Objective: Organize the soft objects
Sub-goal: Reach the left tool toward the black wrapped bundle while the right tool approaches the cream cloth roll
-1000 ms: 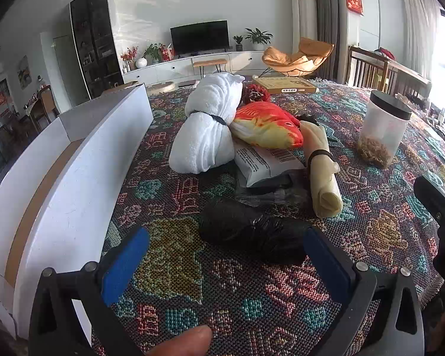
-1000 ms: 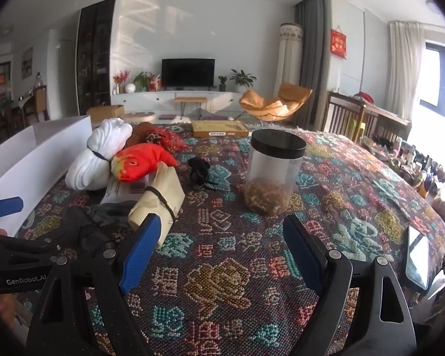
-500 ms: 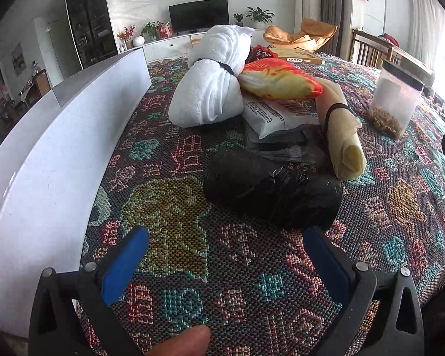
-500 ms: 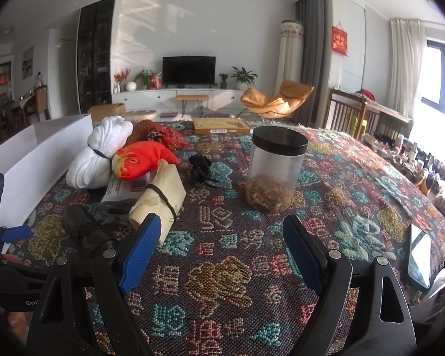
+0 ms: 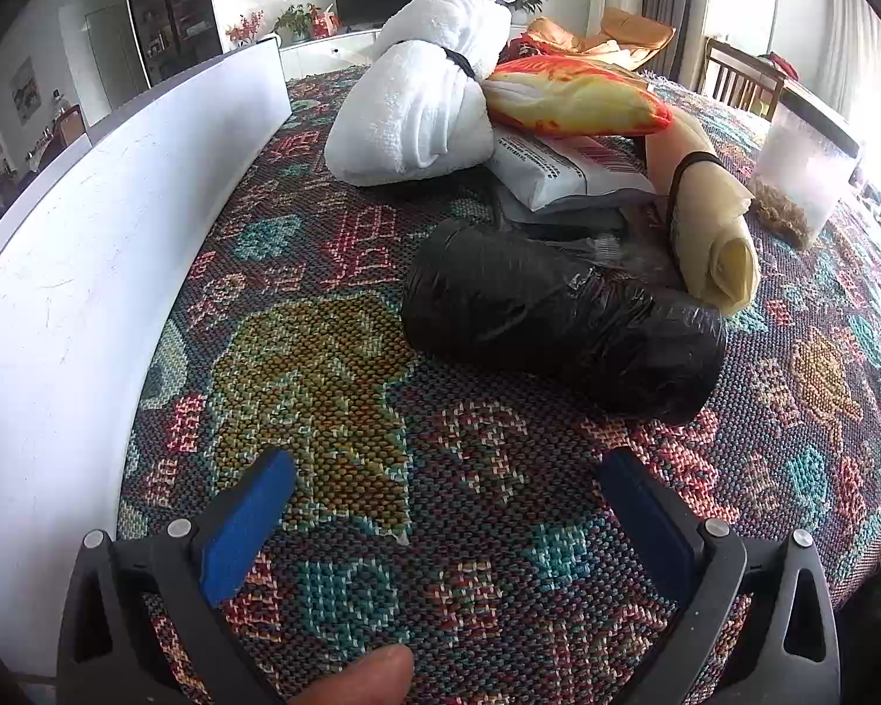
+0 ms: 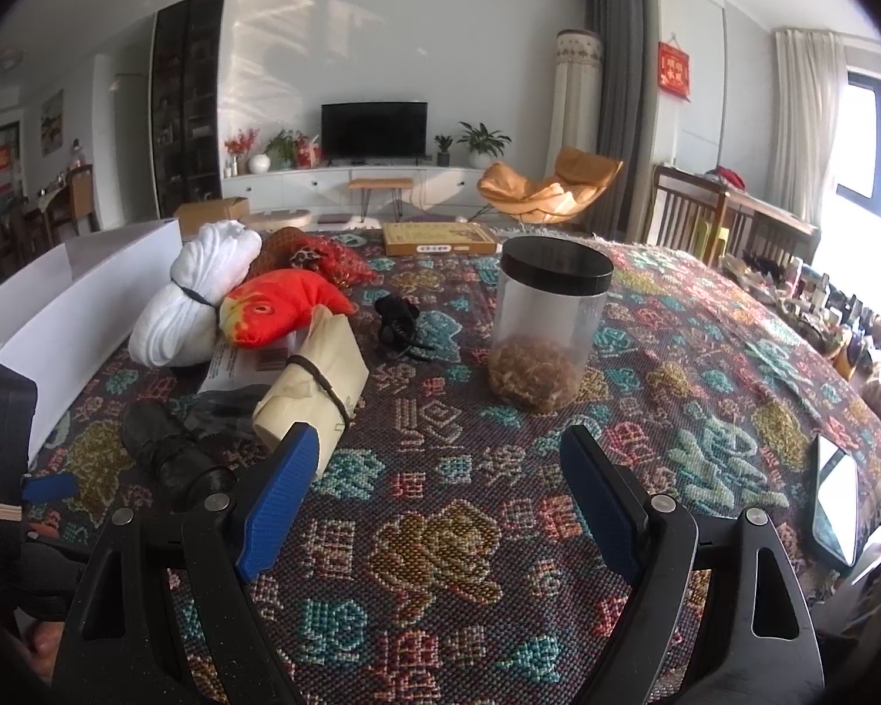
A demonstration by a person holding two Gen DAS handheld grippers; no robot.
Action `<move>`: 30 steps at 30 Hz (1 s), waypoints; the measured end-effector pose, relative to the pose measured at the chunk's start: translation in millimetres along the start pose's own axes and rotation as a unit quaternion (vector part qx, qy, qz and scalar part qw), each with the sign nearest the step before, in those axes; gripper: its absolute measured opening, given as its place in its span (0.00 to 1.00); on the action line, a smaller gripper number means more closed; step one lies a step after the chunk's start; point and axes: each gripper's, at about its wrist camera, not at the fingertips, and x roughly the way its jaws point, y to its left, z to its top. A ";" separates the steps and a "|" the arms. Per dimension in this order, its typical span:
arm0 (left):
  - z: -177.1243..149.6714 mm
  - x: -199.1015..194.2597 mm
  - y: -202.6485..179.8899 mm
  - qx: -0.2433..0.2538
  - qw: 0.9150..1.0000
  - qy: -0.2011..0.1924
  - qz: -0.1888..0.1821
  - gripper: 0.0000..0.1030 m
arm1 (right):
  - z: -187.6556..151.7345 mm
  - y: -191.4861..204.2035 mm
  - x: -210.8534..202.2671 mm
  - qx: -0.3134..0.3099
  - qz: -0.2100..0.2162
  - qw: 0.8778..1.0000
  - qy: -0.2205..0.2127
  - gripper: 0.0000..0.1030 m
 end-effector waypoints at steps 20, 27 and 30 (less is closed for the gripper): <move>2.5 4.7 9.8 0.006 1.000 0.002 -0.010 1.00 | -0.7 -4.0 1.4 0.007 0.004 1.000 0.011 0.84; -0.5 3.6 10.4 0.019 1.000 -0.002 -0.019 1.00 | 0.2 -7.9 2.0 0.019 0.008 0.999 0.027 0.84; 0.9 3.0 13.1 0.030 0.999 0.009 -0.032 1.00 | -0.2 -14.2 4.2 0.035 0.016 0.999 0.027 0.84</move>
